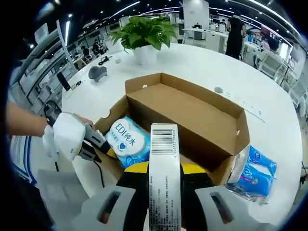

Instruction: Operate the shoe box by opening the lid, removing the specified soft item, and placing it in the target area until the item is outside and the box remains undamaged.

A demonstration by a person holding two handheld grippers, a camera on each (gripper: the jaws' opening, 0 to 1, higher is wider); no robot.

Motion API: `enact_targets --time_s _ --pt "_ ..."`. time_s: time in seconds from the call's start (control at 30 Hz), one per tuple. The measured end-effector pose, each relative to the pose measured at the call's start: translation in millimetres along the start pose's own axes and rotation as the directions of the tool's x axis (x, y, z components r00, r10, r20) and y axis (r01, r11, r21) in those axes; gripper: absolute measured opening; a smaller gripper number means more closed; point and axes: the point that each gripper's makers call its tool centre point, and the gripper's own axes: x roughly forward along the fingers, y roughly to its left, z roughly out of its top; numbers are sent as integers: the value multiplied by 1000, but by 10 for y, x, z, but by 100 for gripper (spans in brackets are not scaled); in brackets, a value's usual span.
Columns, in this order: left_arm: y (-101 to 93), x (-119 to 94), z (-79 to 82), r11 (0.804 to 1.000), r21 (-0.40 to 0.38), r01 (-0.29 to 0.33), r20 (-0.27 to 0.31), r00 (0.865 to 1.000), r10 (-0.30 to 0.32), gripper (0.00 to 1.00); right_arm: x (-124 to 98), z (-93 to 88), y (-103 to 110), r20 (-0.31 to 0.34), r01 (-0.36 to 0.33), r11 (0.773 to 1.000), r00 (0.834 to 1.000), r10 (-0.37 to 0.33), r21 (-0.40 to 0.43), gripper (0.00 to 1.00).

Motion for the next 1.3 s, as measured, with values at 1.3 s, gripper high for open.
enact_targets --time_s 1.3 --pt "-1 -9 -12 1000 -3 0 0 1000 0 4 -782 -341 -573 109 149 958 978 -180 247 19"
